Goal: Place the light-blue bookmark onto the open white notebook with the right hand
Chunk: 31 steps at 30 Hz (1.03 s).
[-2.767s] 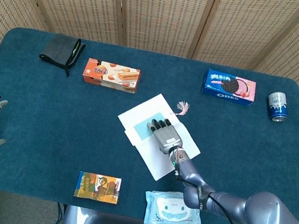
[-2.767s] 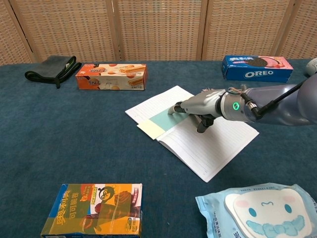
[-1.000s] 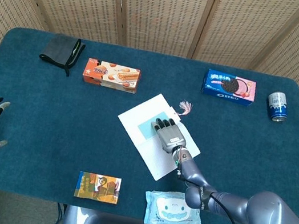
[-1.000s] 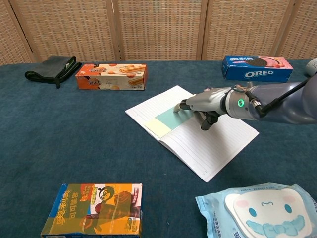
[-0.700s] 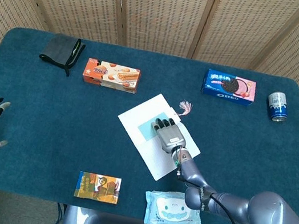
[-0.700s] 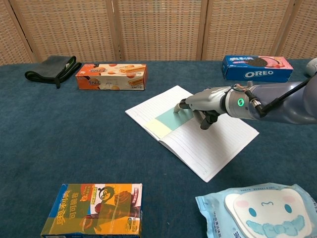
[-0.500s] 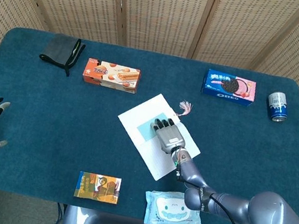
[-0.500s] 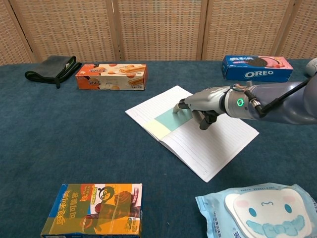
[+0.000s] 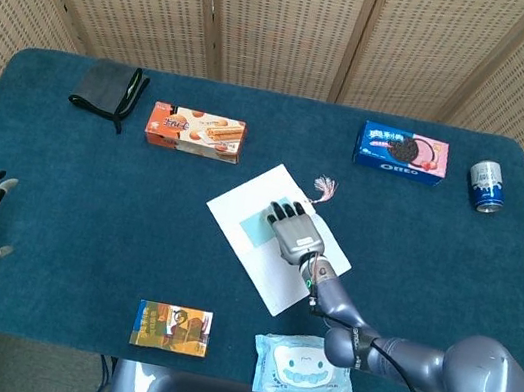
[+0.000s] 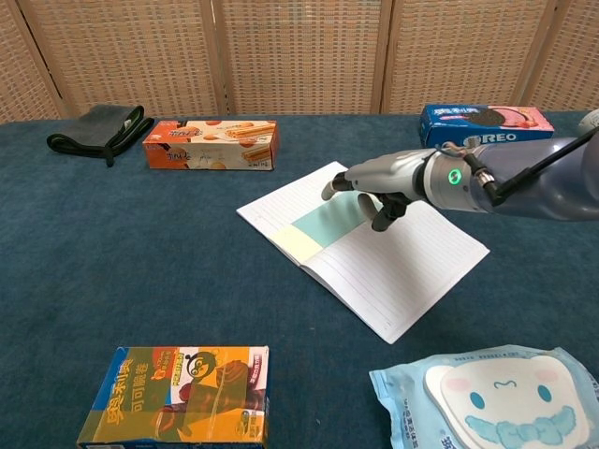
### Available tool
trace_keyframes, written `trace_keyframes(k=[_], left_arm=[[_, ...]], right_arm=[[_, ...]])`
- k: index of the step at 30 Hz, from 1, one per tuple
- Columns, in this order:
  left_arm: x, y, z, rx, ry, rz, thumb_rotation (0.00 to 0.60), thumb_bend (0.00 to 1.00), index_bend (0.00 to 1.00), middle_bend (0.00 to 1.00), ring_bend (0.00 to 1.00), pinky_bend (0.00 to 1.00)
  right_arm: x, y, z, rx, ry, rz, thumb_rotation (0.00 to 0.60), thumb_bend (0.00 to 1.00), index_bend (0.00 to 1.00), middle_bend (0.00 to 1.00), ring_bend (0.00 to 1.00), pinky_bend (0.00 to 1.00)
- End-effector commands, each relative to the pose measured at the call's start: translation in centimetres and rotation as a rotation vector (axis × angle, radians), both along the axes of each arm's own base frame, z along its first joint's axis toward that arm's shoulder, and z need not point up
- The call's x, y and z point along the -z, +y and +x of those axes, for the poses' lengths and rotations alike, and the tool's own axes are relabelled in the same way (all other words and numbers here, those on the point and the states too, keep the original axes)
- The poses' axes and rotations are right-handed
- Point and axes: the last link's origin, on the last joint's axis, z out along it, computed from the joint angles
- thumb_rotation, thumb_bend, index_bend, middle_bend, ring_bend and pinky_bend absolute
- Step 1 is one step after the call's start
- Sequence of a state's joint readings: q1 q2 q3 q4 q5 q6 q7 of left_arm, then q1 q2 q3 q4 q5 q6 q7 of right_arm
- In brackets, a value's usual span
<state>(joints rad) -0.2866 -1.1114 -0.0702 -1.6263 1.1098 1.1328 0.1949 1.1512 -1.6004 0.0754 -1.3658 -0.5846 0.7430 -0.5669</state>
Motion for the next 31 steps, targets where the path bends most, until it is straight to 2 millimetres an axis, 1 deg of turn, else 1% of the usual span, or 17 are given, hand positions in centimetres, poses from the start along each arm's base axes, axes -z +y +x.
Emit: trace_keyframes(k=[1, 2, 3, 6, 7, 8, 9, 10, 12, 13, 14, 17, 20, 22, 26, 29, 31], left_arm=[[0.0, 0.0, 0.0, 0.0, -0.002, 0.001, 0.6, 0.0, 0.0, 0.0, 0.0, 0.0], [0.0, 0.0, 0.0, 0.0, -0.002, 0.002, 0.6, 0.0, 0.0, 0.0, 0.0, 0.0], [-0.1, 0.0, 0.0, 0.001, -0.005, 0.005, 0.6, 0.0, 0.0, 0.0, 0.0, 0.0], [-0.4, -0.1, 0.0, 0.004, -0.012, 0.014, 0.6, 0.0, 0.0, 0.0, 0.0, 0.0], [-0.6, -0.2, 0.0, 0.006, -0.016, 0.017, 0.6, 0.0, 0.0, 0.0, 0.0, 0.0], [-0.6, -0.3, 0.0, 0.006, -0.018, 0.018, 0.6, 0.0, 0.0, 0.0, 0.0, 0.0], [-0.8, -0.3, -0.1, 0.007, -0.021, 0.021, 0.6, 0.0, 0.0, 0.0, 0.0, 0.0], [-0.9, -0.4, -0.1, 0.009, -0.023, 0.023, 0.6, 0.0, 0.0, 0.0, 0.0, 0.0], [-1.1, -0.5, -0.1, 0.011, -0.028, 0.025, 0.6, 0.0, 0.0, 0.0, 0.0, 0.0], [-1.2, -0.5, -0.1, 0.014, -0.033, 0.027, 0.6, 0.0, 0.0, 0.0, 0.0, 0.0], [-1.4, -0.6, -0.1, 0.017, -0.036, 0.032, 0.6, 0.0, 0.0, 0.0, 0.0, 0.0], [-2.0, -0.9, -0.3, 0.024, -0.045, 0.048, 0.6, 0.0, 0.0, 0.0, 0.0, 0.0], [-2.4, -1.2, -0.5, 0.031, -0.05, 0.061, 0.6, 0.0, 0.0, 0.0, 0.0, 0.0], [-2.6, -1.5, -0.5, 0.043, -0.053, 0.074, 0.6, 0.0, 0.0, 0.0, 0.0, 0.0], [-2.9, -2.0, -0.2, 0.072, -0.05, 0.1, 0.6, 0.0, 0.0, 0.0, 0.0, 0.0], [-2.9, -2.3, -0.3, 0.078, -0.044, 0.105, 0.6, 0.0, 0.0, 0.0, 0.0, 0.0], [-3.0, -2.6, -0.3, 0.078, -0.043, 0.109, 0.6, 0.0, 0.0, 0.0, 0.0, 0.0]], right_arm=[[-2.0, 0.3, 1.3, -0.026, -0.06, -0.023, 0.6, 1.0, 0.0, 0.0, 0.0, 0.0], [-2.7, 0.5, 1.6, -0.038, -0.076, -0.031, 0.6, 1.0, 0.0, 0.0, 0.0, 0.0], [-3.9, 0.8, 2.1, -0.063, -0.106, -0.053, 0.6, 1.0, 0.0, 0.0, 0.0, 0.0], [-7.0, 1.9, 2.2, -0.111, -0.192, -0.109, 0.6, 1.0, 0.0, 0.0, 0.0, 0.0], [-8.3, 2.5, 1.7, -0.137, -0.222, -0.136, 0.6, 0.92, 0.0, 0.0, 0.0, 0.0], [-8.8, 2.7, 1.5, -0.151, -0.233, -0.151, 0.6, 0.82, 0.0, 0.0, 0.0, 0.0], [-10.1, 3.2, 0.7, -0.178, -0.254, -0.193, 0.6, 0.59, 0.0, 0.0, 0.0, 0.0], [-11.1, 3.6, -0.1, -0.197, -0.272, -0.227, 0.6, 0.34, 0.0, 0.0, 0.0, 0.0], [-12.5, 4.2, -1.6, -0.223, -0.297, -0.277, 0.6, 0.07, 0.0, 0.0, 0.0, 0.0], [-13.6, 4.8, -3.0, -0.237, -0.317, -0.316, 0.6, 0.01, 0.0, 0.0, 0.0, 0.0], [-14.7, 5.3, -4.9, -0.232, -0.326, -0.362, 0.6, 0.0, 0.0, 0.0, 0.0, 0.0], [-16.9, 7.1, -9.6, -0.182, -0.341, -0.43, 0.6, 0.0, 0.0, 0.0, 0.0, 0.0], [-18.4, 9.2, -13.5, -0.116, -0.354, -0.485, 0.6, 0.0, 0.0, 0.0, 0.0, 0.0], [-18.9, 10.8, -15.9, -0.067, -0.366, -0.531, 0.6, 0.0, 0.0, 0.0, 0.0, 0.0], [-19.3, 14.0, -19.3, 0.033, -0.383, -0.61, 0.6, 0.0, 0.0, 0.0, 0.0, 0.0], [-19.3, 16.1, -20.9, 0.069, -0.356, -0.658, 0.6, 0.0, 0.0, 0.0, 0.0, 0.0], [-19.2, 17.4, -21.5, 0.077, -0.338, -0.686, 0.6, 0.0, 0.0, 0.0, 0.0, 0.0]])
